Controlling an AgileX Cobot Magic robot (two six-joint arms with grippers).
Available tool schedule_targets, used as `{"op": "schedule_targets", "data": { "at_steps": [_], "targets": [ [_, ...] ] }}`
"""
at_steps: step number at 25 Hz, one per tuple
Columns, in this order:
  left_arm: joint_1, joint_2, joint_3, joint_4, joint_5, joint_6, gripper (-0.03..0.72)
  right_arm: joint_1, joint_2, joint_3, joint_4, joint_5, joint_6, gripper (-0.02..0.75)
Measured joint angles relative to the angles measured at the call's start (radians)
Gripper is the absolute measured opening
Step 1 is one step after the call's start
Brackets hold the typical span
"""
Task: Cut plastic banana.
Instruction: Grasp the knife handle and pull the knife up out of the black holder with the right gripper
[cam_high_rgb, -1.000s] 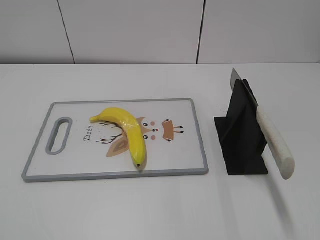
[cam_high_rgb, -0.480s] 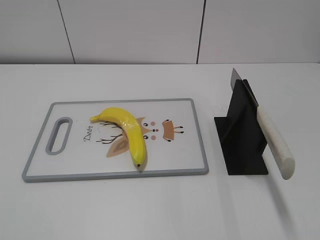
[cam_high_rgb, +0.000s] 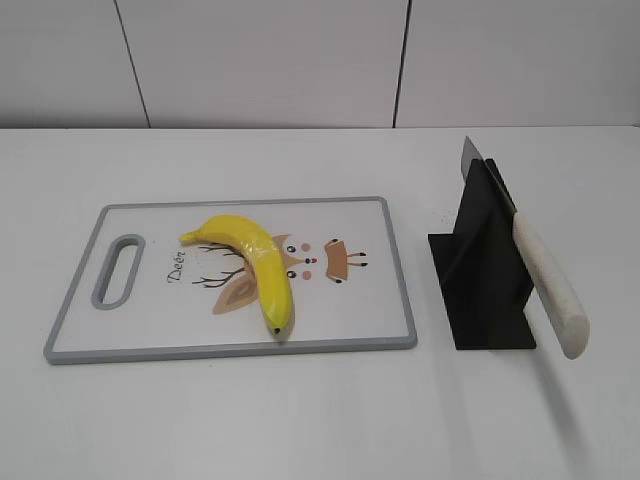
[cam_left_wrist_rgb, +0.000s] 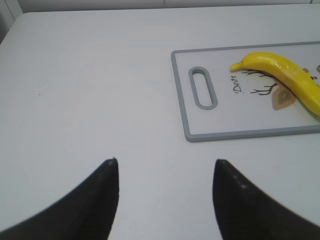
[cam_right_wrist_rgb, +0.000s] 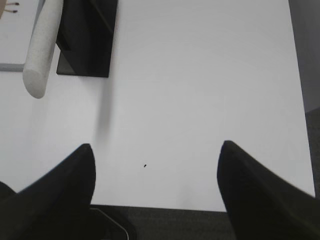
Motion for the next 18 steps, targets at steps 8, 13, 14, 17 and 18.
{"op": "schedule_targets", "data": {
  "at_steps": [8, 13, 14, 17, 18],
  "targets": [
    [0.000, 0.000, 0.000, 0.000, 0.000, 0.000, 0.558, 0.005, 0.303, -0.151, 0.050, 0.076, 0.000, 0.582],
    [0.000, 0.000, 0.000, 0.000, 0.000, 0.000, 0.558, 0.068, 0.454, -0.215, 0.069, 0.078, 0.000, 0.581],
    [0.000, 0.000, 0.000, 0.000, 0.000, 0.000, 0.554, 0.103, 0.480, -0.233, 0.069, 0.078, 0.000, 0.581],
    [0.000, 0.000, 0.000, 0.000, 0.000, 0.000, 0.548, 0.233, 0.587, -0.284, 0.069, 0.078, 0.002, 0.581],
    [0.000, 0.000, 0.000, 0.000, 0.000, 0.000, 0.547, 0.277, 0.620, -0.303, 0.069, 0.077, 0.010, 0.581]
  ]
}}
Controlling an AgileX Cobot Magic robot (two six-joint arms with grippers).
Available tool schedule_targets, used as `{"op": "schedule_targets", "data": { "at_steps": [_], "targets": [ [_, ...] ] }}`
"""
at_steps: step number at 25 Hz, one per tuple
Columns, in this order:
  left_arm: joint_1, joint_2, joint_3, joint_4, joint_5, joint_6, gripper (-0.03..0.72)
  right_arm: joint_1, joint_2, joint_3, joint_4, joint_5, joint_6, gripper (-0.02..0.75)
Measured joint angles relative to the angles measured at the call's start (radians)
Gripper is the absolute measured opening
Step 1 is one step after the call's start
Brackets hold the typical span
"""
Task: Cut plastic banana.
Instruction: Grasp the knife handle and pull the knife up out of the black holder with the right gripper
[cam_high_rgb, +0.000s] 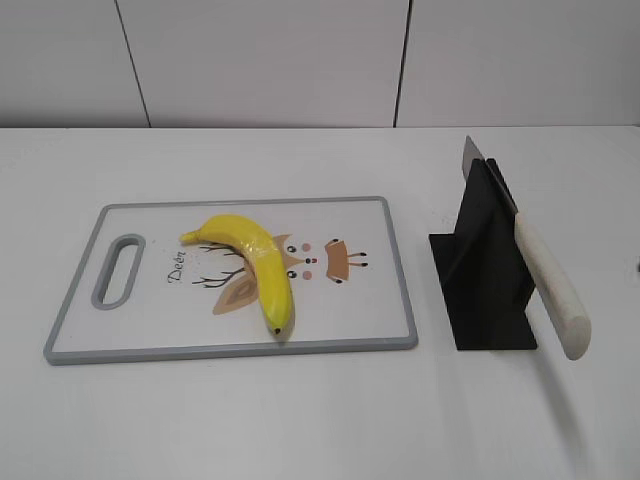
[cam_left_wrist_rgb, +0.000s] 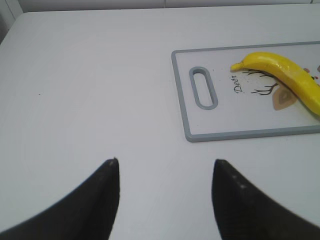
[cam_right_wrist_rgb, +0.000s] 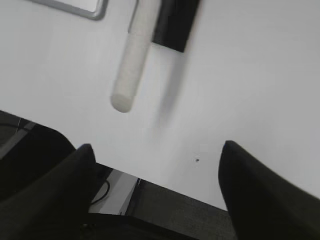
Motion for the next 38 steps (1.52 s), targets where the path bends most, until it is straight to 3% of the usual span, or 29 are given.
{"op": "schedule_targets", "data": {
  "at_steps": [3, 19, 28, 33, 38],
  "targets": [
    [0.000, 0.000, 0.000, 0.000, 0.000, 0.000, 0.546, 0.054, 0.114, -0.055, 0.021, -0.001, 0.046, 0.581],
    [0.000, 0.000, 0.000, 0.000, 0.000, 0.000, 0.535, 0.059, 0.538, -0.134, 0.040, -0.085, 0.262, 0.563],
    [0.000, 0.000, 0.000, 0.000, 0.000, 0.000, 0.533, 0.059, 0.642, -0.135, 0.041, -0.065, 0.319, 0.410],
    [0.000, 0.000, 0.000, 0.000, 0.000, 0.000, 0.519, 0.059, 0.644, -0.135, 0.042, -0.055, 0.347, 0.166],
    [0.000, 0.000, 0.000, 0.000, 0.000, 0.000, 0.517, 0.059, 0.644, -0.135, 0.042, -0.051, 0.352, 0.169]
  ]
}}
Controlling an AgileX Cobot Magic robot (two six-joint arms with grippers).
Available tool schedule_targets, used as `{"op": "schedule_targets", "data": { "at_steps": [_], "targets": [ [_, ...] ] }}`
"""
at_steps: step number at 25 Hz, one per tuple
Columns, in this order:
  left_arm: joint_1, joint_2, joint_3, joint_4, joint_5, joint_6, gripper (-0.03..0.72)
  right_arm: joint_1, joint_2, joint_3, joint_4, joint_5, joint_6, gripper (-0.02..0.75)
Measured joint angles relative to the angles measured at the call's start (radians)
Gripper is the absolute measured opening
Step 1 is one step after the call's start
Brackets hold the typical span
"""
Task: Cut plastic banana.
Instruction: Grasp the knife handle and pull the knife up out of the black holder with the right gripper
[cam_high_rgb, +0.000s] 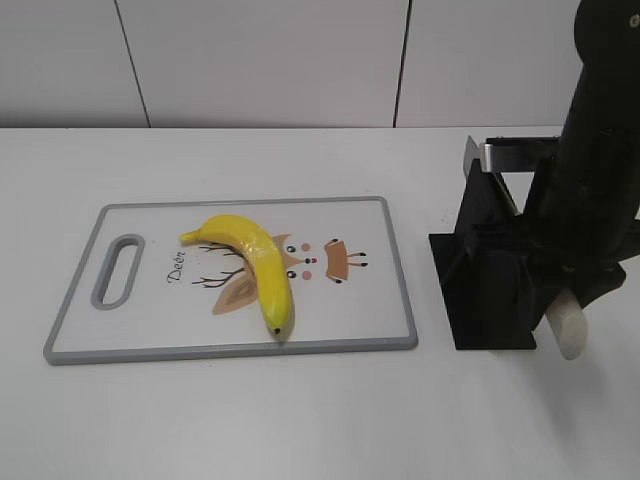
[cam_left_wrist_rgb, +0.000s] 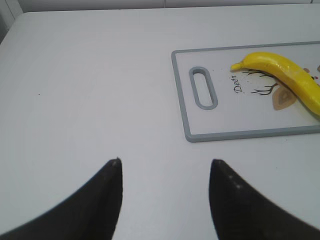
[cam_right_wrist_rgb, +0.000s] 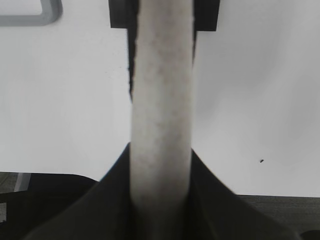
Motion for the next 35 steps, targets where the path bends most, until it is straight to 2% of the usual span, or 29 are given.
{"op": "schedule_targets", "data": {
  "at_steps": [11, 24, 32, 35],
  "targets": [
    [0.000, 0.000, 0.000, 0.000, 0.000, -0.001, 0.517, 0.000, -0.093, -0.013, 0.016, 0.038, 0.005, 0.169],
    [0.000, 0.000, 0.000, 0.000, 0.000, -0.001, 0.517, 0.000, -0.209, -0.202, 0.004, 0.057, 0.005, 0.169],
    [0.000, 0.078, -0.039, 0.001, -0.051, 0.020, 0.517, 0.000, -0.207, -0.278, -0.016, 0.059, -0.317, 0.169],
    [0.000, 0.199, -0.069, -0.010, -0.141, 0.089, 0.522, 0.000, -0.177, -0.308, -0.044, 0.061, -0.433, 0.169]
  ]
}}
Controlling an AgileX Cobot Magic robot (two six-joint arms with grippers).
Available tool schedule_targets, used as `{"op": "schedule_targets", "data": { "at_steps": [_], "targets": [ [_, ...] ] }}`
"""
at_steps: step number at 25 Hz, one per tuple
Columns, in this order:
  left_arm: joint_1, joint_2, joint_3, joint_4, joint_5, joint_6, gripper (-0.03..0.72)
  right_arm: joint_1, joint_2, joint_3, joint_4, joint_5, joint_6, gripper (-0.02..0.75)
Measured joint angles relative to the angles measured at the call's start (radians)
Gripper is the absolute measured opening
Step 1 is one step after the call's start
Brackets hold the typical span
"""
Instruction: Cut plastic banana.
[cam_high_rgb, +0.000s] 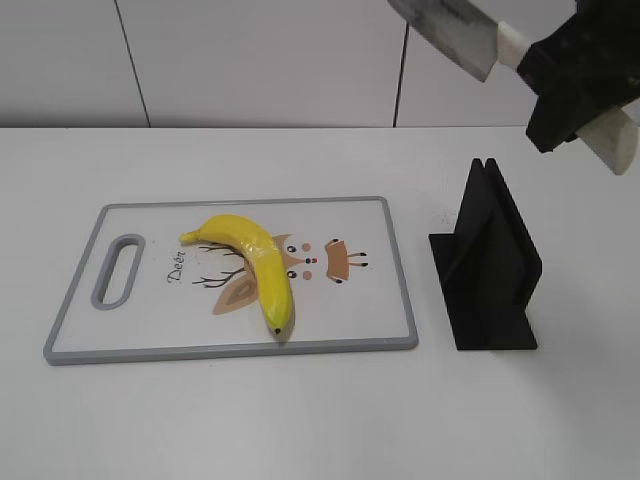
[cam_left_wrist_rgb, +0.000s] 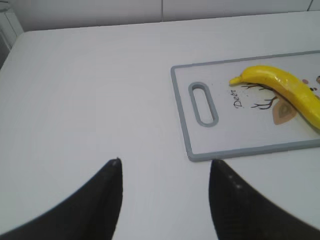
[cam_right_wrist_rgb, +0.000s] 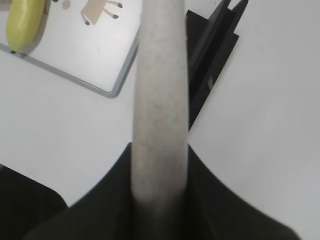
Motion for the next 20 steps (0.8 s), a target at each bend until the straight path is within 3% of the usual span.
{"op": "schedule_targets", "data": {
  "at_steps": [5, 9, 14, 20],
  "targets": [
    [0.000, 0.286, -0.090, -0.083, -0.143, 0.159, 0.588, 0.000, 0.102, -0.078, -0.018, 0.003, -0.212, 0.169],
    [0.000, 0.542, -0.214, -0.209, -0.171, 0.367, 0.638, 0.000, 0.183, -0.156, -0.022, 0.003, -0.400, 0.169],
    [-0.007, 0.850, -0.433, -0.348, -0.111, 0.619, 0.644, 0.000, 0.279, -0.238, -0.023, 0.002, -0.657, 0.169],
    [-0.099, 1.160, -0.722, -0.352, 0.017, 0.778, 0.640, 0.000, 0.382, -0.273, -0.009, 0.001, -0.973, 0.169]
  ]
}}
